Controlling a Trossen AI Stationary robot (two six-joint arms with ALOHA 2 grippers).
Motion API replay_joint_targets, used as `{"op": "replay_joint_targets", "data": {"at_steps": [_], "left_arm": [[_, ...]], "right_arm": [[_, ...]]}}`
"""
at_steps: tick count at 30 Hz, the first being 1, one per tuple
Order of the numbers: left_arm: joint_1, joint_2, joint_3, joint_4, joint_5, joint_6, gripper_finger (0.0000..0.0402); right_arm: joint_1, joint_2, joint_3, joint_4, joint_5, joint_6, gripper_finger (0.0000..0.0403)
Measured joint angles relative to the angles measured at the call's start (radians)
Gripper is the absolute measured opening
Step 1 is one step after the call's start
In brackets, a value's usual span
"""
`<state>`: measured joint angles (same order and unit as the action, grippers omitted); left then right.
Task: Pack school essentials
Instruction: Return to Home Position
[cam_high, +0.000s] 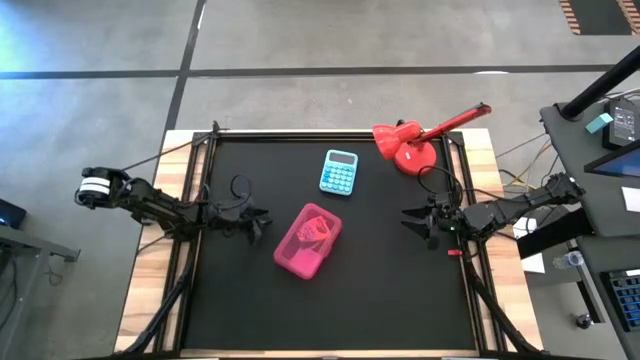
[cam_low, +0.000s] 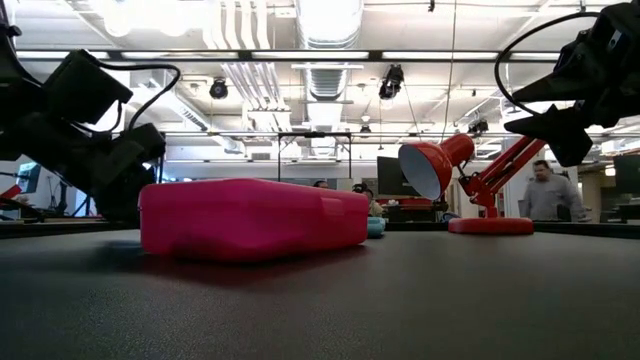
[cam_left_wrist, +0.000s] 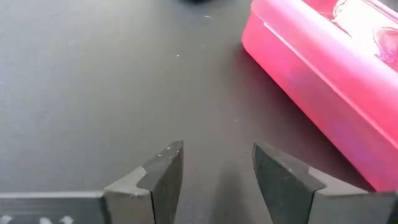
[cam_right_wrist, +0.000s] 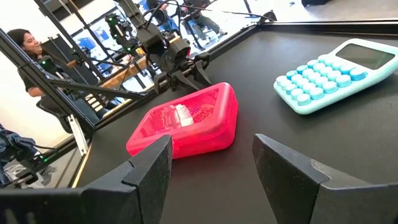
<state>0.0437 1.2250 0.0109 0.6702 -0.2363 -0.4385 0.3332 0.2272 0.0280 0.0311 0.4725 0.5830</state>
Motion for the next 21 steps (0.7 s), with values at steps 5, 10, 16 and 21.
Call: {"op": "replay_joint_targets", "data": {"at_steps": [5, 10, 16, 21], "left_arm": [[0.0, 0.018, 0.002, 0.003, 0.0, 0.0, 0.0176], [0.0, 0.034, 0.002, 0.003, -0.001, 0.0, 0.0176], [0.0, 0.057, 0.003, 0.011, -0.005, 0.001, 0.0176], [0.0, 0.068, 0.004, 0.015, -0.006, 0.001, 0.0176]], "right_arm": [[0.0, 0.0, 0.0, 0.0, 0.0, 0.0, 0.0215], [0.0, 0.0, 0.0, 0.0, 0.0, 0.0, 0.0215], [0.0, 0.0, 0.0, 0.0, 0.0, 0.0, 0.0215], [0.0, 0.0, 0.0, 0.0, 0.0, 0.0, 0.0215]]}}
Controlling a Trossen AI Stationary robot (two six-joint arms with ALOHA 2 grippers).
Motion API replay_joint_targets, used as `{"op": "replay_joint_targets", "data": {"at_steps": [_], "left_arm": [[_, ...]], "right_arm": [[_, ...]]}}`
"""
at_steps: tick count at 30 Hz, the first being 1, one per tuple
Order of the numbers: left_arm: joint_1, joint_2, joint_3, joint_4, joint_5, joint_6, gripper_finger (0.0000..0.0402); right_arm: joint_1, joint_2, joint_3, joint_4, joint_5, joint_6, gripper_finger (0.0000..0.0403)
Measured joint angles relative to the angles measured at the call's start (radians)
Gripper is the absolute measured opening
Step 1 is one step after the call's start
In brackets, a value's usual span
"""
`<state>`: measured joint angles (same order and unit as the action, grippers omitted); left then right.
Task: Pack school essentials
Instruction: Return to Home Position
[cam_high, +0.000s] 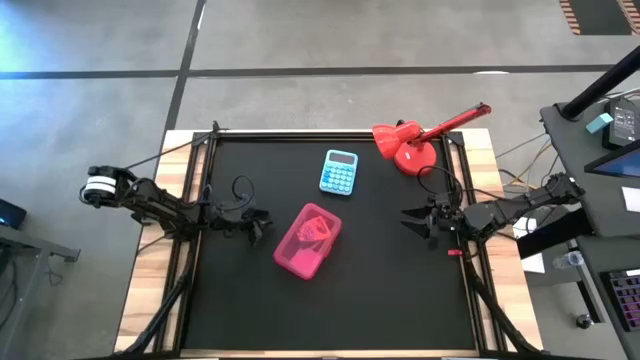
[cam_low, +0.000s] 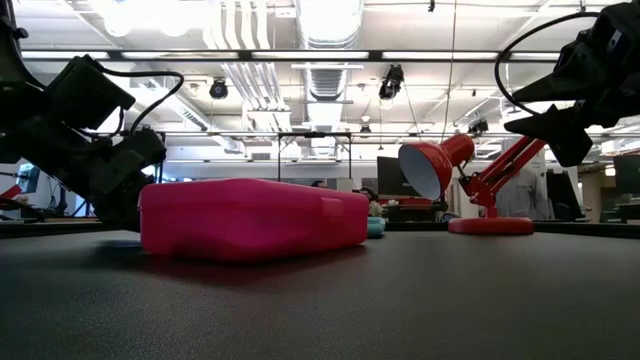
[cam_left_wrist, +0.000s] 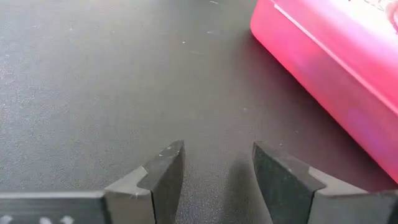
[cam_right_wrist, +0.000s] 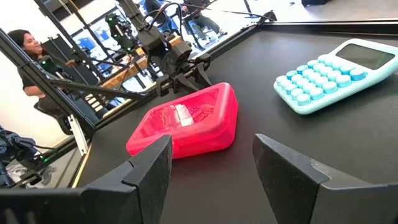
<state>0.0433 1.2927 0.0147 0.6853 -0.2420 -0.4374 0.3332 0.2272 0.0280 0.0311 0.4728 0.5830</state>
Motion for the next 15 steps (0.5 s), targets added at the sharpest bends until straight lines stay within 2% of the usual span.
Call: {"op": "replay_joint_targets", "data": {"at_steps": [15], "left_arm": [[0.0, -0.016, 0.0, -0.011, 0.001, 0.0, 0.0176]], "right_arm": [[0.0, 0.0, 0.0, 0.0, 0.0, 0.0, 0.0215]]}}
